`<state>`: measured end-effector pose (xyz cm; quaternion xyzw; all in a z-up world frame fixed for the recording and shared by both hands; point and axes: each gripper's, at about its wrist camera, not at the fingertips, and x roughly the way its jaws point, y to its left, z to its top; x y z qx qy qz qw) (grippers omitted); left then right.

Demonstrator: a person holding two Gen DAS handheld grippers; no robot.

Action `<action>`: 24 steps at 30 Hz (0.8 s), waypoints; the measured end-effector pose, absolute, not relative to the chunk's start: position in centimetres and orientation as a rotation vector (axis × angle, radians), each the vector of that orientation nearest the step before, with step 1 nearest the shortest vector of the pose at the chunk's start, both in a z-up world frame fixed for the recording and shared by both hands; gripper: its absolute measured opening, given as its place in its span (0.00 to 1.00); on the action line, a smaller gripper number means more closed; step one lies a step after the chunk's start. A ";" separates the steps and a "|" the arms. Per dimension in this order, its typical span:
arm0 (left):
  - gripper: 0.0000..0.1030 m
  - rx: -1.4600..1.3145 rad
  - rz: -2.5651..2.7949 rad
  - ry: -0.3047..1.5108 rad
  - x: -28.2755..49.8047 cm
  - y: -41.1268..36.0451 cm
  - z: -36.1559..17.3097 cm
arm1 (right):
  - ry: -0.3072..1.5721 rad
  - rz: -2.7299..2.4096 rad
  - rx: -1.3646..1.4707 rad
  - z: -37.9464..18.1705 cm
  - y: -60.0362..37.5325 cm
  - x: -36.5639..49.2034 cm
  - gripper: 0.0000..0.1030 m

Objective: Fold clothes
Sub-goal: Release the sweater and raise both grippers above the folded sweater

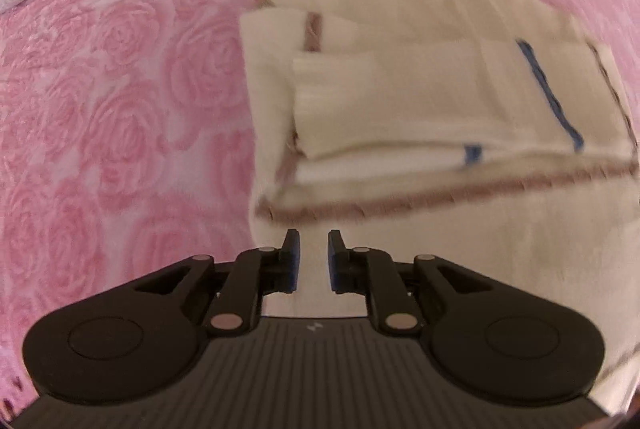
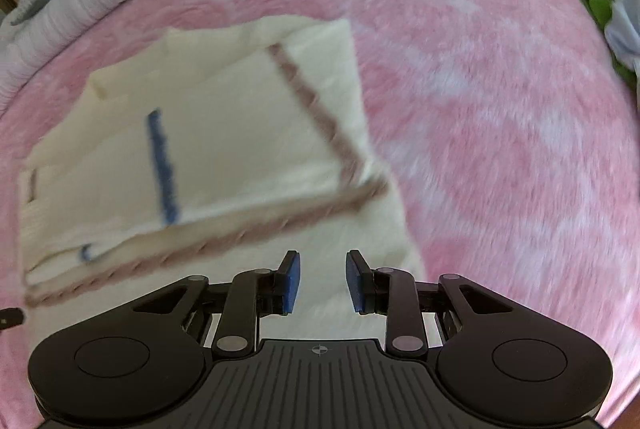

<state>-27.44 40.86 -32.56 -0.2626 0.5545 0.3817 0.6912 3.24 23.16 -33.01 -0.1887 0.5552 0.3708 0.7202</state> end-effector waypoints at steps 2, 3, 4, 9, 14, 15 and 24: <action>0.16 -0.560 0.835 1.260 -27.5 39.8 -32.0 | 1.228 0.821 -0.410 -32.5 22.2 1.7 0.28; 0.17 -0.549 0.829 1.267 -27.6 39.3 -31.7 | 1.231 0.822 -0.407 -32.3 21.7 0.9 0.29; 0.17 -0.544 0.826 1.268 -27.7 39.0 -31.5 | 1.234 0.822 -0.404 -32.1 21.3 0.2 0.29; 0.21 -0.540 0.815 1.274 -28.4 37.7 -31.1 | 1.254 0.826 -0.416 -32.5 20.0 -2.0 0.29; 0.21 -0.544 0.826 1.288 -28.5 37.3 -31.9 | 1.251 0.835 -0.424 -33.0 19.4 -2.4 0.29; 0.21 -0.543 0.829 1.290 -28.5 37.2 -32.1 | 1.249 0.836 -0.423 -33.1 19.2 -2.3 0.29; 0.21 -0.571 0.858 1.238 -29.4 34.5 -32.1 | 1.226 0.899 -0.415 -33.2 16.9 -1.3 0.29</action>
